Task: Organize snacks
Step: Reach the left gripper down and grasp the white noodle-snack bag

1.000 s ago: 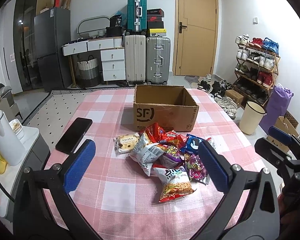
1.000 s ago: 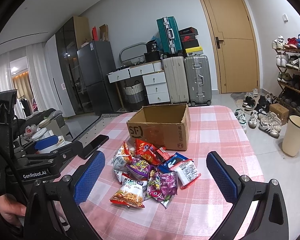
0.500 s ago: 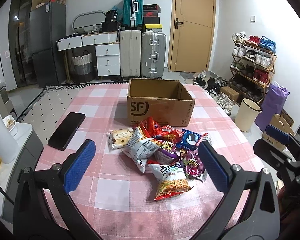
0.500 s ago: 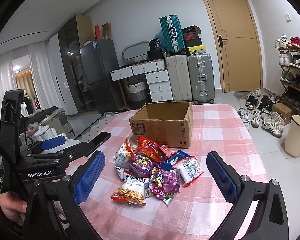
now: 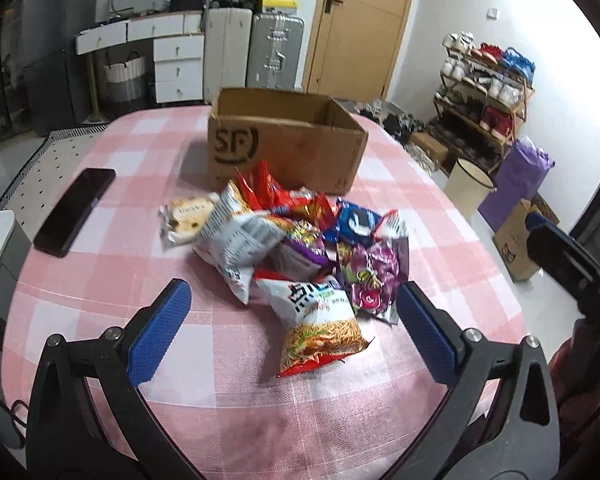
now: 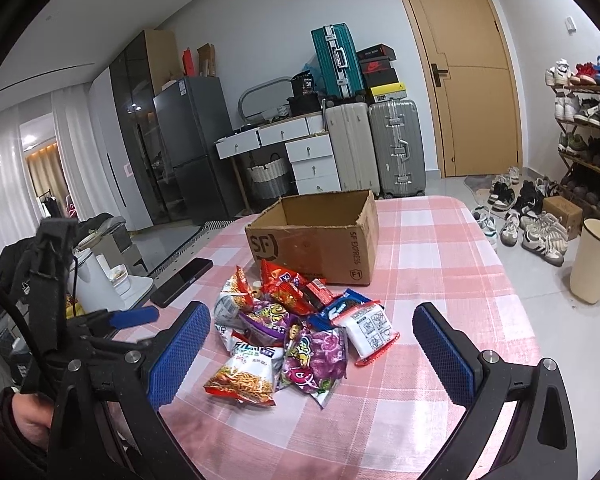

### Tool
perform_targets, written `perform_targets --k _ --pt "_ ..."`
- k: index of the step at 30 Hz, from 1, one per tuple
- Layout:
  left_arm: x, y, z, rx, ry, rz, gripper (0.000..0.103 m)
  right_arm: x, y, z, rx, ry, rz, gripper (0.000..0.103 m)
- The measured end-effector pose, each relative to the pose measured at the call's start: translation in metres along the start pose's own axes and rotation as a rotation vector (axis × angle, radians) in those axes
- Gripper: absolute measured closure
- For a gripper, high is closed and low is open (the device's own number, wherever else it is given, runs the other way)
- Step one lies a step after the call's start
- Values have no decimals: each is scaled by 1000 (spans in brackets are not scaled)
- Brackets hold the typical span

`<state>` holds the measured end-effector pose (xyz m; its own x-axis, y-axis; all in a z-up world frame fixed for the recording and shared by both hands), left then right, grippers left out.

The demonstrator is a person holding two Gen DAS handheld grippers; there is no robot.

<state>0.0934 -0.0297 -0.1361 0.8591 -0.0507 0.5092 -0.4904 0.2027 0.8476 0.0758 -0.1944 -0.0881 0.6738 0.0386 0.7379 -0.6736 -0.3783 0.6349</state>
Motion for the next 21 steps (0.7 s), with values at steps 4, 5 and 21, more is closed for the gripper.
perform_targets --k 4,5,21 --pt "-2 -22 4 -18 -16 -31 1 -4 -8 7 8 -11 -6 0" --pt "-3 -27 6 -25 -16 -38 1 -5 -11 10 11 -14 -9 0" --pt "-2 -92 24 -133 -6 -176 12 -17 -56 47 28 -67 -69 0"
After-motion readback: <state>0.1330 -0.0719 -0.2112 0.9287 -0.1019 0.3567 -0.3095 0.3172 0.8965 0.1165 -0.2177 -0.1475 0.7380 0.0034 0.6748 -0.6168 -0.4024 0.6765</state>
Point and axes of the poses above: each gripper's, at about its wrist camera, not at the fingertips, and y roughly against the way its jaws point, z to its right, x to its top, the point moved 6 cm from there along -y, roughly the way its jaws point, and after that the axes turned 15 degrees about -z, right-handed, at the moved point
